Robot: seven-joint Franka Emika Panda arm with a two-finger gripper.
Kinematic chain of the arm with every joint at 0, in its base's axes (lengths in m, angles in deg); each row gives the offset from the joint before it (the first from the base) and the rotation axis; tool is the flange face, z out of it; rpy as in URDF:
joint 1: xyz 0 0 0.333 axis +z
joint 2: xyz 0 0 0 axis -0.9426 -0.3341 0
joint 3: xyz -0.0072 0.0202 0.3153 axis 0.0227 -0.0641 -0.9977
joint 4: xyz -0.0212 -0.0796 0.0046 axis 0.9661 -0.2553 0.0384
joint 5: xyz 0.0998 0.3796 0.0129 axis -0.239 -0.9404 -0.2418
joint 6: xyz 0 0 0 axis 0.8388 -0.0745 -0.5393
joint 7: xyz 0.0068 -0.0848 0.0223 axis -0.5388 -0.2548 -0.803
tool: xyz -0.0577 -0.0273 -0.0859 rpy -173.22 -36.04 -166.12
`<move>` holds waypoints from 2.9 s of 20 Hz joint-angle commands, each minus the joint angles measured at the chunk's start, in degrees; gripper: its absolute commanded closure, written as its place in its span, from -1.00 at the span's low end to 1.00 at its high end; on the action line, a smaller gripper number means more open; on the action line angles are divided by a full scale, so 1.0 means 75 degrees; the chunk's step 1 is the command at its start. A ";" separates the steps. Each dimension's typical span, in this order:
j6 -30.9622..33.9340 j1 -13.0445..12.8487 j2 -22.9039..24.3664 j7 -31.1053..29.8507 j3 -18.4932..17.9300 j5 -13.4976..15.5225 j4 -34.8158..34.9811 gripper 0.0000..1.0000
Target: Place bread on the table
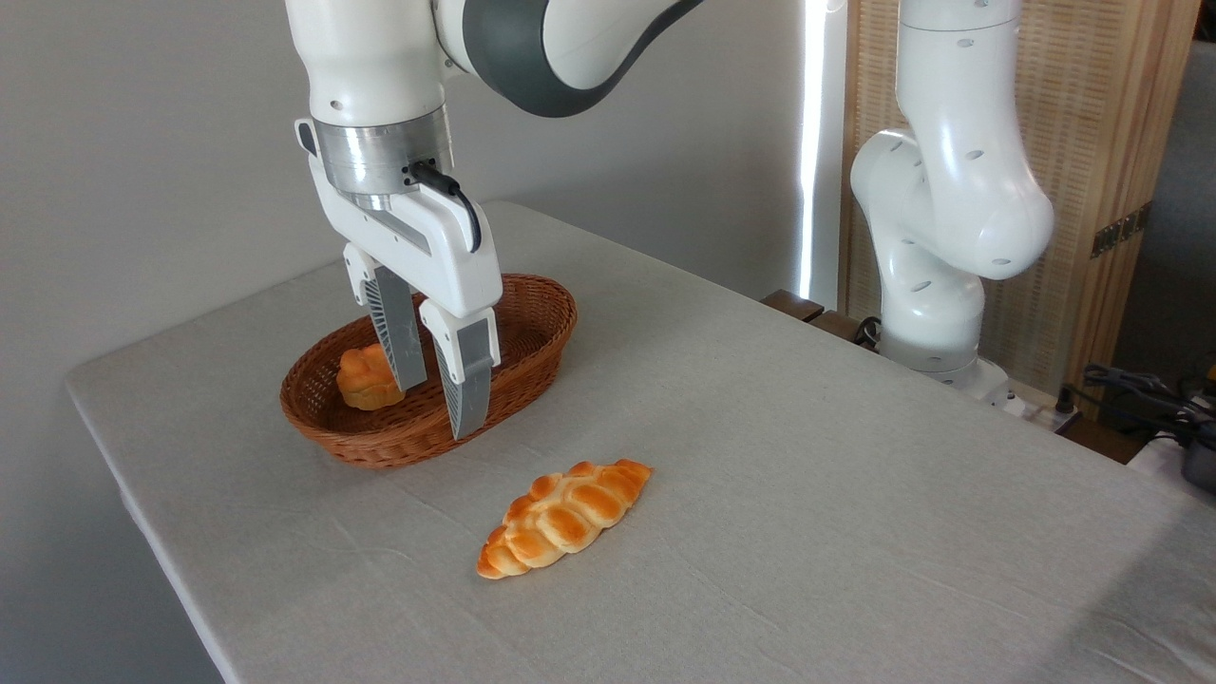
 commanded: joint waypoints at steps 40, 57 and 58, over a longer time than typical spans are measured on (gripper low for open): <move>-0.0007 -0.0147 -0.0424 0.0208 0.0217 0.0022 -0.0078 -1.00; -0.1892 -0.0194 -0.1442 -0.0964 0.2712 0.0420 -0.0054 -1.00; -0.2033 -0.0183 -0.1548 -0.0964 0.2853 0.0409 -0.0055 -1.00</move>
